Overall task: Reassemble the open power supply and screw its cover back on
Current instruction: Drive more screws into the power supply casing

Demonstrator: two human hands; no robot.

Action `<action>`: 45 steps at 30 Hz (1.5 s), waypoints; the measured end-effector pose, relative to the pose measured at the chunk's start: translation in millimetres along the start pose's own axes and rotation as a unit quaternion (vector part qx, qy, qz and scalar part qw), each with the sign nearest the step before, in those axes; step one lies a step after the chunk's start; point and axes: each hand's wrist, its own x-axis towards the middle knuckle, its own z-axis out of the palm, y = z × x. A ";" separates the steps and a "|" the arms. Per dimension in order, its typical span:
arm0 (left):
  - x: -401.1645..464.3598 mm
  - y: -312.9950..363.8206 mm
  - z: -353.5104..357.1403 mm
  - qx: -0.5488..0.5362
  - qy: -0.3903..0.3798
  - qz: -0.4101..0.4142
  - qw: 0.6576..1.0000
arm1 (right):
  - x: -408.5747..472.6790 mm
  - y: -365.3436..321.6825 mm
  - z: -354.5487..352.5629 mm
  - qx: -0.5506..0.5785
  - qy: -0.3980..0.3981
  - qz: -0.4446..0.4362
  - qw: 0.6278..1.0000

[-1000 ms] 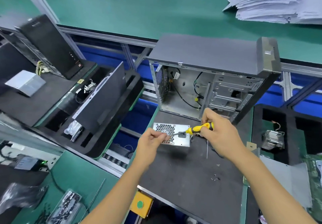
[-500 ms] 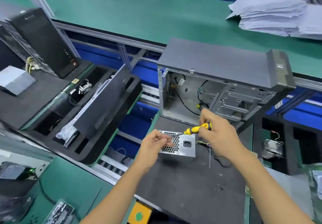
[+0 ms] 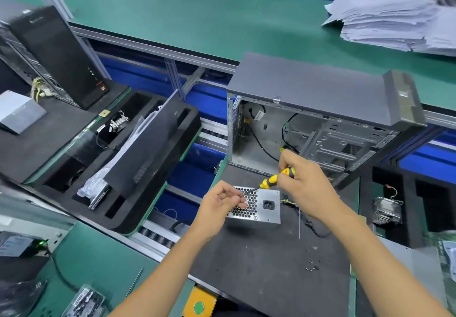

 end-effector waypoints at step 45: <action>77.6 17.8 -52.0 0.349 -0.096 -0.044 0.931 | 80.4 -24.2 64.6 -0.183 -0.024 -0.047 0.982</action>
